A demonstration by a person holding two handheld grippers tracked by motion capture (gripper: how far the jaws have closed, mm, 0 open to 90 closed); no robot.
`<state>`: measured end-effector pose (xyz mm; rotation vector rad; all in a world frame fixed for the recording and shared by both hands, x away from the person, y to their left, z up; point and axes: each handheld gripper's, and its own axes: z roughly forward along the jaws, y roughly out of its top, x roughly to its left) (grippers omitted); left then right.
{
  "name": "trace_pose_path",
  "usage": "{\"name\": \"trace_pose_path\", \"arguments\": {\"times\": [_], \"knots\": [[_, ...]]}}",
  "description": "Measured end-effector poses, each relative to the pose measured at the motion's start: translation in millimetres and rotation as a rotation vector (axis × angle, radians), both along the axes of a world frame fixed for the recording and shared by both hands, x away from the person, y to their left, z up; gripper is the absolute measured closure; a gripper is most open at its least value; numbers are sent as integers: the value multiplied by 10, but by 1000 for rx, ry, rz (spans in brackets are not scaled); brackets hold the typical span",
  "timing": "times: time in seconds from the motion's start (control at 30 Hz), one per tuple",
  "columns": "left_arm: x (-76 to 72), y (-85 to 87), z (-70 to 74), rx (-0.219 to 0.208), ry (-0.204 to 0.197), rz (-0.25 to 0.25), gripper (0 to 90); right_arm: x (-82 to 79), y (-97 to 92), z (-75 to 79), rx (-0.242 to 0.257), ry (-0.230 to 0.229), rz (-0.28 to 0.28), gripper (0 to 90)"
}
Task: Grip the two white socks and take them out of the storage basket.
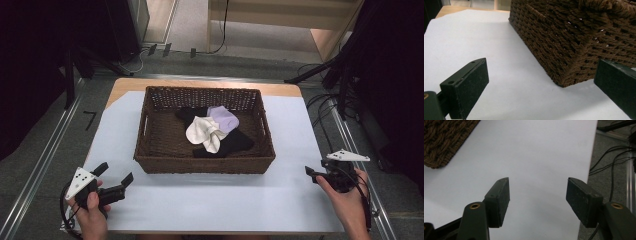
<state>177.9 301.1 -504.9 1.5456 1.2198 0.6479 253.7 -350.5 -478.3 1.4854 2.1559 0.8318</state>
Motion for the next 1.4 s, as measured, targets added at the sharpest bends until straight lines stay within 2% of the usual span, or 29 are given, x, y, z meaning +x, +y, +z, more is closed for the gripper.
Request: {"name": "trace_pose_path", "arguments": {"times": [0.13, 0.17, 0.2, 0.23, 0.27, 0.33, 0.4, 0.53, 0.6, 0.8, 0.93, 1.0, 1.1, 1.27, 1.4], "knots": [[1, 2, 0, -3, 0, -2, 5, 92, 30, 38, -20, 54, 68, 339], [1, 2, 0, -3, 0, -2, 5, 92, 30, 38, -20, 54, 68, 339], [3, 1, -1, -7, -1, -1, 5, 128, 44, 63, -23, 67, 95, 354], [3, 1, -1, -7, -1, -1, 5, 128, 44, 63, -23, 67, 95, 354], [4, 3, -1, -7, 0, 0, 5, 166, 60, 85, -14, 92, 115, 355], [3, 2, -1, -7, 0, 0, 5, 207, 81, 98, -23, 112, 138, 369], [2, 4, -1, -6, 1, -2, 5, 251, 103, 102, -37, 131, 158, 379], [3, 4, -1, -8, 1, -1, 5, 337, 171, 115, -103, 172, 203, 407], [4, 5, -1, -8, 1, -2, 5, 380, 201, 128, -107, 198, 230, 405], [5, 12, 0, -6, 6, -8, 5, 476, 274, 193, -131, 193, 280, 405], [7, 11, -2, -9, 2, -8, 5, 520, 334, 234, -159, 187, 318, 458], [6, 11, -2, -9, 2, -8, 5, 542, 371, 250, -186, 199, 346, 468], [6, 11, -2, -8, 2, -9, 5, 572, 424, 285, -198, 219, 364, 486], [5, 6, -1, -3, 1, -7, 5, 599, 540, 352, -238, 281, 422, 494], [4, 3, -1, -2, 1, -10, 5, 637, 591, 448, -252, 314, 498, 502]]}}
